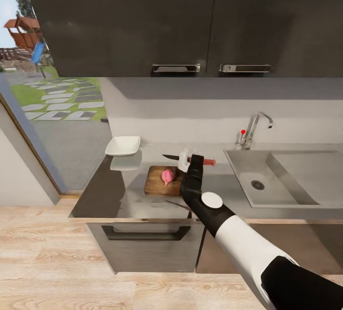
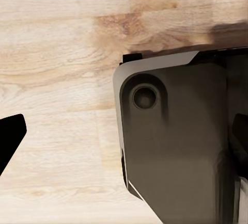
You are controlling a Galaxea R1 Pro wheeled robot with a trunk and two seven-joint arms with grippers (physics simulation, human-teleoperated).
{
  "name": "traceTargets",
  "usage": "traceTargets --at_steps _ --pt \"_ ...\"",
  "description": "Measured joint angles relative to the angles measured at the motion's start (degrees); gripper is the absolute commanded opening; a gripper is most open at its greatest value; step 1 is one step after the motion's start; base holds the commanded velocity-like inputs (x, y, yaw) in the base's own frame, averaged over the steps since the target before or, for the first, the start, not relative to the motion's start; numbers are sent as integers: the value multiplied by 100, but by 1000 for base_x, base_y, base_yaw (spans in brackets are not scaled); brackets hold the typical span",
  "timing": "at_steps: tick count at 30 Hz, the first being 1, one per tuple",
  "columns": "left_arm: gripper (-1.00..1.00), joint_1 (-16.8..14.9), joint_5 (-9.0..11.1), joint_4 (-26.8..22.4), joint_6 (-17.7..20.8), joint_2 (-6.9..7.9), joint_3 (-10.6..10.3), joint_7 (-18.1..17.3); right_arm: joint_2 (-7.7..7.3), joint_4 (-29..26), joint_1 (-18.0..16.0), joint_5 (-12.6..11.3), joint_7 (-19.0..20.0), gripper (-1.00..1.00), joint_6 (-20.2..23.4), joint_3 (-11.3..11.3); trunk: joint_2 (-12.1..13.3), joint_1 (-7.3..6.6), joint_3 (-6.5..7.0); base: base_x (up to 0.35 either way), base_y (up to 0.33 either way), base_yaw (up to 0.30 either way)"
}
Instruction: In the kitchen, take the Vidalia onion out of the sink, dice it on the chopping board with the paring knife, put the diced onion into the bowl on the countertop, then place both the paring knife and the chopping board into the sink.
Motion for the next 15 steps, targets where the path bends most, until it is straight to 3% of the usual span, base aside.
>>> traceTargets --at_steps 4,15 --pt "100 -1 0 0 0 0 0 0 0 -3 168 42 -345 -100 -261 -4 0 0 0 0 0 0" --pt "100 -1 0 0 0 0 0 1 0 -3 229 37 -449 -100 -382 1 0 0 0 0 0 0"
